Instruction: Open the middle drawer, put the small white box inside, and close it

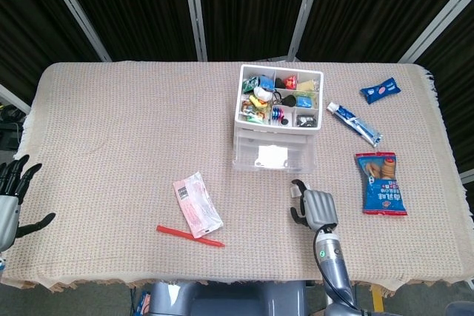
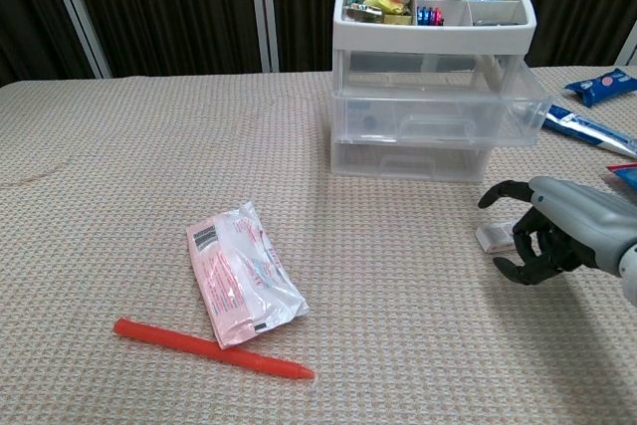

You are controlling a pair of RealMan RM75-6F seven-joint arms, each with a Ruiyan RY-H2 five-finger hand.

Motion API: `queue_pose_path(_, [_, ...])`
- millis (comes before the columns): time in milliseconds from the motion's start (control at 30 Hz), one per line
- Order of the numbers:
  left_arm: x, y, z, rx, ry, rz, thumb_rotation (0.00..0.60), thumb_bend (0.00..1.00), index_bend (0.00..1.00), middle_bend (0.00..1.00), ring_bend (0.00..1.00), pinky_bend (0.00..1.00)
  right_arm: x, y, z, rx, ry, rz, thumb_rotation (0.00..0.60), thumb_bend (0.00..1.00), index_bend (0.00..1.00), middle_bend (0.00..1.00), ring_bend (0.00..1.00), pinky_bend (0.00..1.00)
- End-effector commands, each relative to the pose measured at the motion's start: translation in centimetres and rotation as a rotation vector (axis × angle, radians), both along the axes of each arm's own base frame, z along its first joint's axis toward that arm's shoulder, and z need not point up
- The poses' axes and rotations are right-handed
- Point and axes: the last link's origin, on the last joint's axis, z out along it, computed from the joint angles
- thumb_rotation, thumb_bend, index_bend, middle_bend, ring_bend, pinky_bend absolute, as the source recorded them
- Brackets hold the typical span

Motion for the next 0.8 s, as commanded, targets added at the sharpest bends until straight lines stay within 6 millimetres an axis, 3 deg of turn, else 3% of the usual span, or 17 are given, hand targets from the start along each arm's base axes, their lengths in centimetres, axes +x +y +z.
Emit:
queue_pose_path(33, [0.0, 0.0, 0.0, 0.001, 0.000, 0.001, 0.600, 0.06, 0.12, 0.00, 0.00, 0.00, -0.3, -0.6, -0.4, -0.003, 0.013, -0.020, 0.600, 0.31, 0.21, 0.74, 0.74, 0.57])
queue_pose_path(500, [0.0, 0.1, -0.1, -0.002, -0.001, 0.006, 0.600, 0.06, 0.12, 0.00, 0.00, 0.00, -1.2, -1.8, -0.7, -0.043, 0.067, -0.029, 0.600, 0.28, 0.33, 0.76, 0.75, 0.57])
queue_pose_path(800, [0.0, 0.1, 0.0, 0.000, -0.001, 0.005, 0.600, 0.06, 0.12, 0.00, 0.00, 0.00, -1.3, -2.0, -1.4, -0.043, 0.064, -0.032, 0.600, 0.28, 0.34, 0.76, 0.75, 0.57])
